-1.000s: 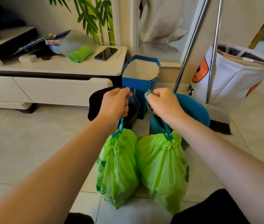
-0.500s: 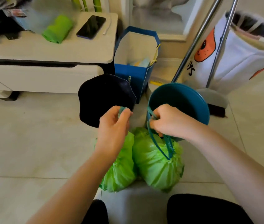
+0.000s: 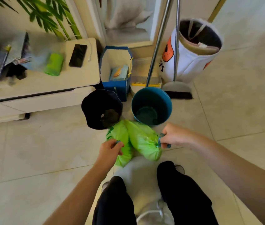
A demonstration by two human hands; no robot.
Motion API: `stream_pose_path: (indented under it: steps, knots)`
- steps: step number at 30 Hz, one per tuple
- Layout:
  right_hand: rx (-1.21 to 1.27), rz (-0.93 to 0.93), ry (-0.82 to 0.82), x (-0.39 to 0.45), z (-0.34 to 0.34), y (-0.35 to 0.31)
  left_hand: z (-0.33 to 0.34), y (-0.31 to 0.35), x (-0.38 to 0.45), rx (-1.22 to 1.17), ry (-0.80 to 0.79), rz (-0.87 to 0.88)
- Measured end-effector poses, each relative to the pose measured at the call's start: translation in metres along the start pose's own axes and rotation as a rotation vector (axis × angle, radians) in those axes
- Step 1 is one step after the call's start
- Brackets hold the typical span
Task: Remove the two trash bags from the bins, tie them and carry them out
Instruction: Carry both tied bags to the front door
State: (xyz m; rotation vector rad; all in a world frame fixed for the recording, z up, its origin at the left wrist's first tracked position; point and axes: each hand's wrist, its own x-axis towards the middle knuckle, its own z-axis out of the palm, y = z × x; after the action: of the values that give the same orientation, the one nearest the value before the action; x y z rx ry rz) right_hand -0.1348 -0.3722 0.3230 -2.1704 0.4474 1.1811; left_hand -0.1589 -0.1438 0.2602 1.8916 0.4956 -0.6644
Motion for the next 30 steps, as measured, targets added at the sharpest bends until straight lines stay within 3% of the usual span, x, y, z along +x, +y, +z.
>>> stream_pose_path:
  steps: [8,17,26,30]
  knots:
    - [0.268,0.005,0.109,-0.134,-0.029,0.01,-0.022,0.072,-0.104,0.079,-0.07,-0.012]
    - [0.71,0.021,0.431,-0.271,-0.04,0.037,-0.021,0.171,-0.198,0.116,-0.233,0.12]
    - [1.027,0.074,0.687,-0.362,-0.044,0.127,0.057,0.216,-0.259,0.169,-0.346,0.2]
    - [1.071,0.122,0.699,-0.387,-0.06,0.176,0.107,0.236,-0.274,0.236,-0.383,0.223]
